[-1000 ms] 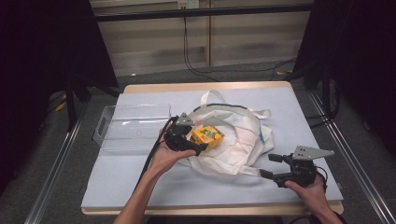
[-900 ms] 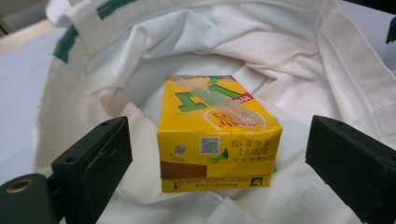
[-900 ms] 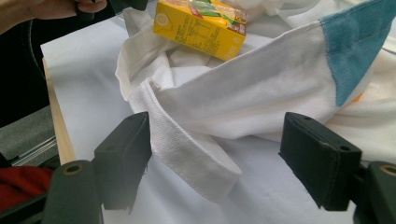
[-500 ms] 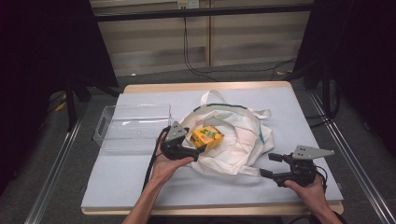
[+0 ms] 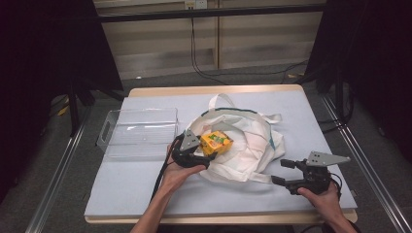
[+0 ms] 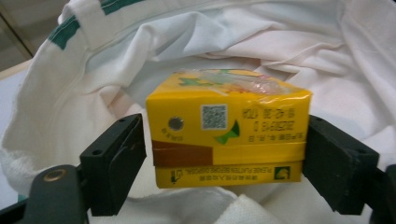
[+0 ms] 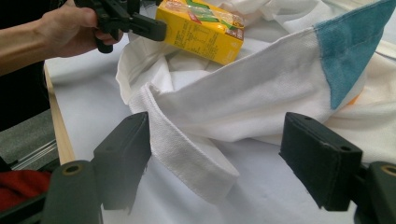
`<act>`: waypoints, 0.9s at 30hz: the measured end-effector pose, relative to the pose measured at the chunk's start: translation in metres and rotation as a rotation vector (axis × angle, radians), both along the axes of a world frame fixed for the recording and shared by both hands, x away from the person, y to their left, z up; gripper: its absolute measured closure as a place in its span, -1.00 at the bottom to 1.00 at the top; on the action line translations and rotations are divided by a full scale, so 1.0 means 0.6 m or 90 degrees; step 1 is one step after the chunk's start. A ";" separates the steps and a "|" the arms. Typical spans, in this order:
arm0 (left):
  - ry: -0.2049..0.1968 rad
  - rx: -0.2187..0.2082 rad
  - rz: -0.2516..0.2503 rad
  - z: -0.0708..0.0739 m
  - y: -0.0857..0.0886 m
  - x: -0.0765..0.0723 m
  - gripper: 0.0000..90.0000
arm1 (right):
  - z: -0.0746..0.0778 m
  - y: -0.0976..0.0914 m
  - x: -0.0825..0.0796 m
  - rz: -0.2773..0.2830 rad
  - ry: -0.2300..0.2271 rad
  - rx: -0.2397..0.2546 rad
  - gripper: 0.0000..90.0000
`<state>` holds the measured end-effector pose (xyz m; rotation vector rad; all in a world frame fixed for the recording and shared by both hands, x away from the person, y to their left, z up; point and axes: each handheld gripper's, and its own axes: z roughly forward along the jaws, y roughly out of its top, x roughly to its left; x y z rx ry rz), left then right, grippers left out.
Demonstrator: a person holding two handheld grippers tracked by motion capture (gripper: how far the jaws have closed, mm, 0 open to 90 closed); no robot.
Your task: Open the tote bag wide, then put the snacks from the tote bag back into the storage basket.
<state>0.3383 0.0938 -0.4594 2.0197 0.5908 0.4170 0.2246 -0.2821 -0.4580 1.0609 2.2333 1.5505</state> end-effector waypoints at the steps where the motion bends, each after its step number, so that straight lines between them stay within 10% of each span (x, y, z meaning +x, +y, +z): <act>1: 0.012 0.003 0.016 -0.001 0.000 0.002 -0.50 | 0.000 0.000 0.000 0.001 0.000 -0.001 -0.46; 27: 0.111 -0.036 -0.028 0.038 0.013 -0.001 -0.38 | 0.002 -0.004 0.001 0.001 0.004 0.010 -0.46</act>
